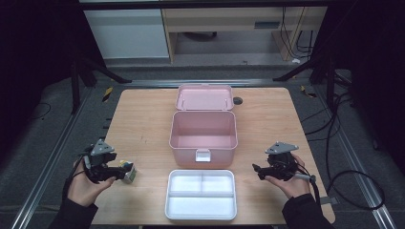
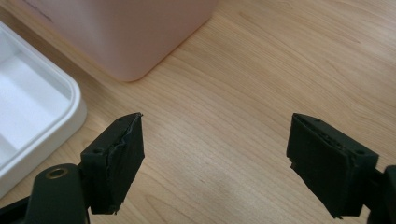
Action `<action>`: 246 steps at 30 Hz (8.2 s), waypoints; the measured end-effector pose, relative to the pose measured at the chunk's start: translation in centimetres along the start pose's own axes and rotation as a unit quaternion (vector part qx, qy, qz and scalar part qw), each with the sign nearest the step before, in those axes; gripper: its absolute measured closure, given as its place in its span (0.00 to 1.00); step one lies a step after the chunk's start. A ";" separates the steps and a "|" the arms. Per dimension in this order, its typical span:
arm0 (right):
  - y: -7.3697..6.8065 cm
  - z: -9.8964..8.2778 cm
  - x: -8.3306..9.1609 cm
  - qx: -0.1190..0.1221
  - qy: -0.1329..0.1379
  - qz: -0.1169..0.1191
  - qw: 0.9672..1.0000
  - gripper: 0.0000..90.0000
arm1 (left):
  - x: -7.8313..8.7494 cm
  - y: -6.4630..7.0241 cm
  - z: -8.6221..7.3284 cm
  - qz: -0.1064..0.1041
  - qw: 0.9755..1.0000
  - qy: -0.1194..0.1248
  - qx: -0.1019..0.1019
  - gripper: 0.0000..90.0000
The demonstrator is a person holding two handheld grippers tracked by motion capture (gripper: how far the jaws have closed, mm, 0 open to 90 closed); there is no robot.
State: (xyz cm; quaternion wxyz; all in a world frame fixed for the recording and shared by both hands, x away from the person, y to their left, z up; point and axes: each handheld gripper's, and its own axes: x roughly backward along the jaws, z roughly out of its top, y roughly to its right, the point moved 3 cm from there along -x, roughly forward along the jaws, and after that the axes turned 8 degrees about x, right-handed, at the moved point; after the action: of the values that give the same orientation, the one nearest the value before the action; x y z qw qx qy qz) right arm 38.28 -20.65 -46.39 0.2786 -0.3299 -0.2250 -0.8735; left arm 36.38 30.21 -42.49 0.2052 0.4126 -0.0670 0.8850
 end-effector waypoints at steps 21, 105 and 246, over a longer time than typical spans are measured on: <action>0.3 -0.8 -0.8 -0.001 -0.034 0.000 0.999 0.20 | -3.2 -1.5 -0.9 0.012 0.995 -0.085 0.051 0.32; 0.3 -1.8 -1.2 0.006 -0.053 0.006 0.999 0.19 | -3.0 10.8 20.0 -0.134 0.987 -0.012 -0.084 0.50; -12.2 3.9 -3.7 0.325 -0.184 0.247 0.894 0.96 | -8.5 15.5 0.1 -0.177 0.845 -0.244 -0.441 0.98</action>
State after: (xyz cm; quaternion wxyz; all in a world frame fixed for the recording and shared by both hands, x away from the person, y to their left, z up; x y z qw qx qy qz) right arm 34.56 -8.07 -48.90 0.5307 -0.4205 -0.4546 -0.5787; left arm 34.88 13.51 -48.06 0.4955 0.4862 -0.4246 0.5812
